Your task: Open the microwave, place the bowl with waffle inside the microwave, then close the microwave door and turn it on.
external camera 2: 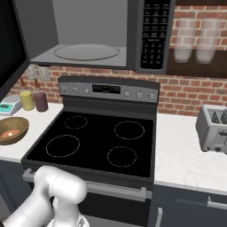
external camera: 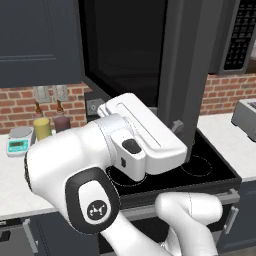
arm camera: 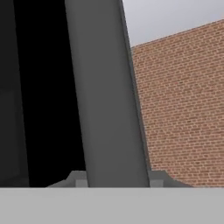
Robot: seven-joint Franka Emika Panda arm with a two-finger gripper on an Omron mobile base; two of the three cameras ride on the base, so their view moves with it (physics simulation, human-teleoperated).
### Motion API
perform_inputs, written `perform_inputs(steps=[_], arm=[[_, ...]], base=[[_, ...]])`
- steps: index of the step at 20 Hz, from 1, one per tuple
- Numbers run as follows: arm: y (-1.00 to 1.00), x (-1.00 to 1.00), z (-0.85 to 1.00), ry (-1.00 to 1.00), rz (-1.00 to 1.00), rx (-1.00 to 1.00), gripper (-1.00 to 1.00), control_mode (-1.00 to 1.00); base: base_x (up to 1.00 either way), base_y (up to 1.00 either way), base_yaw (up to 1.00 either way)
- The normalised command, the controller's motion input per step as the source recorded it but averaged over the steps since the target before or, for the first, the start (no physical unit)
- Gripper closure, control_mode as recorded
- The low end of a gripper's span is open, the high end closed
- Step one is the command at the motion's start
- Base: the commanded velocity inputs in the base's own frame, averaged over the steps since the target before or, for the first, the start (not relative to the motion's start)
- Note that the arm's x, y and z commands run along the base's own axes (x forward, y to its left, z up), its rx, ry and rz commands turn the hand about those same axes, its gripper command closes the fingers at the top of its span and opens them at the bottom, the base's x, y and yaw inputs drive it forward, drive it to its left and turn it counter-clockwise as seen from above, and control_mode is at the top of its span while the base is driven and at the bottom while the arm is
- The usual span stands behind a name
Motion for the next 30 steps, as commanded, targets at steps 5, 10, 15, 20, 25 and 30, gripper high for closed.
perform_inputs(steps=[5, 10, 15, 20, 25, 30], arm=[[-0.19, 0.00, -0.45, 0.01, 0.00, 0.00, -1.00, -1.00], [-0.24, 0.00, -0.30, 0.02, 0.00, 0.00, -1.00, -1.00], [0.00, 0.00, -0.04, 0.01, 0.00, 0.00, -1.00, -1.00], [0.10, 0.04, 0.21, 0.16, -0.01, 0.00, -1.00, -1.00], [0.25, 0.17, 0.24, 0.30, -0.07, 0.00, -1.00, -1.00], [0.46, 0.02, 0.01, 0.08, -0.06, 0.00, -1.00, -1.00]], base=[[0.00, 0.00, 0.00], [0.00, 0.00, 0.00], [0.00, 0.00, 0.00], [0.00, 0.00, 0.00], [0.00, 0.00, 0.00], [0.00, 0.00, 0.00]])
